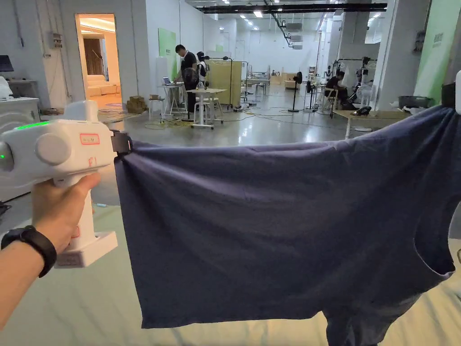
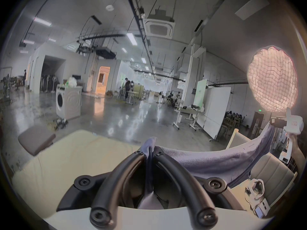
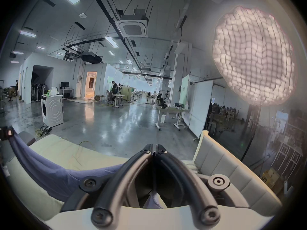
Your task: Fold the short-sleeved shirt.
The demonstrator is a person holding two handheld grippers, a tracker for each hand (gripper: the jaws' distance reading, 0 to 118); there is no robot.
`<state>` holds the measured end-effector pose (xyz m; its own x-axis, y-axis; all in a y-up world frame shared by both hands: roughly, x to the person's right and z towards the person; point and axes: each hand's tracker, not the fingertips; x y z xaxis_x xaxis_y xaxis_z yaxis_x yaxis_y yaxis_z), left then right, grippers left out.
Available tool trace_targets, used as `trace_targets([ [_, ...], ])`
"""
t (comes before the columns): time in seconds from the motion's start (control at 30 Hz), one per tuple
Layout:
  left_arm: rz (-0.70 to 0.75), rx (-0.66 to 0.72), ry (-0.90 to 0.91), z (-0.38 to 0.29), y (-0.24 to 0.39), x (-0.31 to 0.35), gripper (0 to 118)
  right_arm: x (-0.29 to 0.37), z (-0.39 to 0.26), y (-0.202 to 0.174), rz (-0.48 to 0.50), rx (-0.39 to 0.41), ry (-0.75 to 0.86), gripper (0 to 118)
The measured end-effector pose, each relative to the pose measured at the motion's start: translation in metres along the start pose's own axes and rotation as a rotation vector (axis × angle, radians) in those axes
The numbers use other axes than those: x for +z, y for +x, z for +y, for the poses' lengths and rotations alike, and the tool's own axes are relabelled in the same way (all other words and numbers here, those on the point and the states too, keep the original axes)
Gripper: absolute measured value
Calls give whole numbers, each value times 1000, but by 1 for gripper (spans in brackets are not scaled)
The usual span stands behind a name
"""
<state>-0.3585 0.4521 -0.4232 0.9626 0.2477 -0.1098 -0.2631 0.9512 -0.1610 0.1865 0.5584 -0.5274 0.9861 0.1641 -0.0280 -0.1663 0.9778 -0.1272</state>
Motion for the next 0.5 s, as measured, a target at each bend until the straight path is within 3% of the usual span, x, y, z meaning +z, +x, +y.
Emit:
trace_targets([
  [0.13,9,94,-91,-64,-20,-14,7,-18,-55,-1,50,-109,-78,1],
  [0.33,-35,159,-155,-141,-35,-6,7,-29,-138,3,83,-110,-156,1],
  [0.4,-75,175,-139,-166,-36,13,7,-9,-167,6,137,-171,-136,1],
  [0.5,-115,171,-145,-197,-39,48,7,29,-212,16,155,-170,-140,1],
])
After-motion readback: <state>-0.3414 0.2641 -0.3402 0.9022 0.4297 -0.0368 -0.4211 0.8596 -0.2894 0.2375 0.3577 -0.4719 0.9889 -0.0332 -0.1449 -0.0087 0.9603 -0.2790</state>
